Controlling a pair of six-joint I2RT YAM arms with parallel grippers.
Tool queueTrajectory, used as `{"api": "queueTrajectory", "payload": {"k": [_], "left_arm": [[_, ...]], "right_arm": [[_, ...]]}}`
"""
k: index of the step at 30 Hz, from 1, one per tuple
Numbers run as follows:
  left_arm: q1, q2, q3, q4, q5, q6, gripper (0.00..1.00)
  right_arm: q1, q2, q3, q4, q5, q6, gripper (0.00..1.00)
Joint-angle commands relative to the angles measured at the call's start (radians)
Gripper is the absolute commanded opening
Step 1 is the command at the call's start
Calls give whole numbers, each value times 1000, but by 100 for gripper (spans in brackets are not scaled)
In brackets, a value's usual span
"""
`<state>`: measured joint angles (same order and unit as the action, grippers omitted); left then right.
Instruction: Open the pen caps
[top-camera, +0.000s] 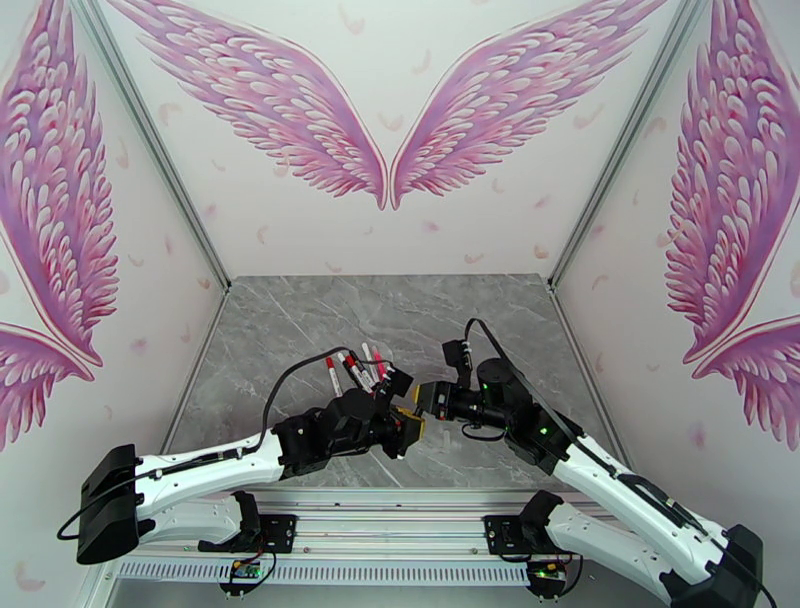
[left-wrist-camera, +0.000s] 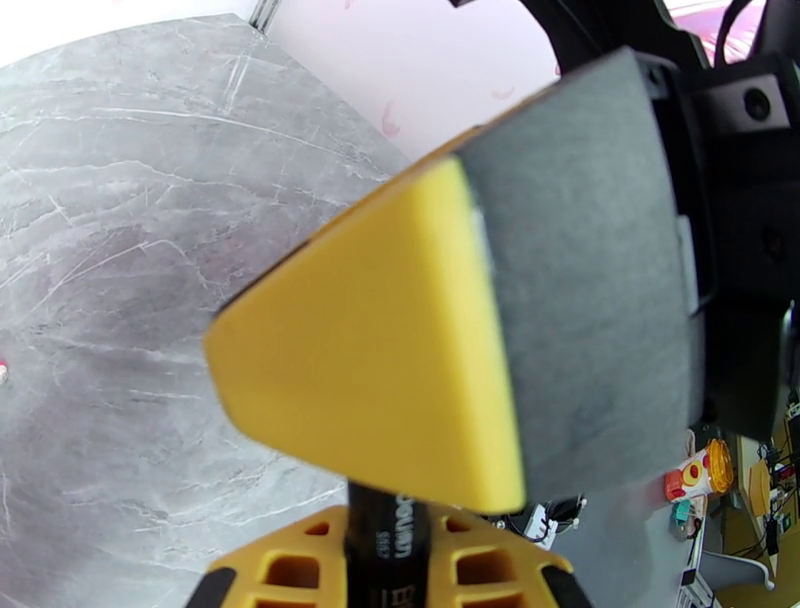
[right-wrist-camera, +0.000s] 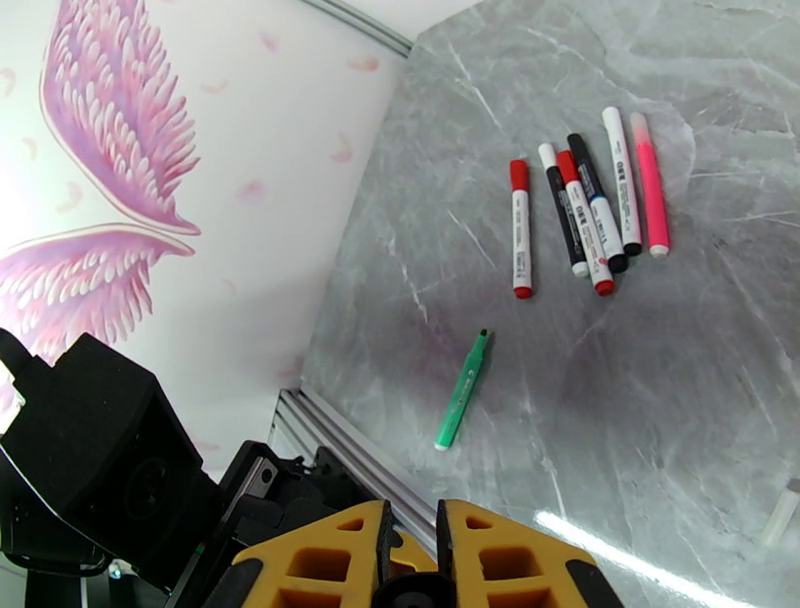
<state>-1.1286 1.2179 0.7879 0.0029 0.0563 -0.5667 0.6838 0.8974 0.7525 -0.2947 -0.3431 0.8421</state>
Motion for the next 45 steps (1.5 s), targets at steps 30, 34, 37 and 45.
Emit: {"api": "queueTrajectory", "payload": {"k": [30,34,37,45], "left_arm": [[-22,-33,-60,-33,39,16,0],[-66,8,-2,-121,-83,48,0],[-95,41,35,-164,-138,64,0],[-118,64,63,-170,-152,81,0]], "right_arm": [[-30,-4,159,-16,81,-111,14],[-31,15,169,-50,141,-57,13],[-31,21,169,-78,199,-45,12],[-32,35,177,-146,299,-35,12]]}}
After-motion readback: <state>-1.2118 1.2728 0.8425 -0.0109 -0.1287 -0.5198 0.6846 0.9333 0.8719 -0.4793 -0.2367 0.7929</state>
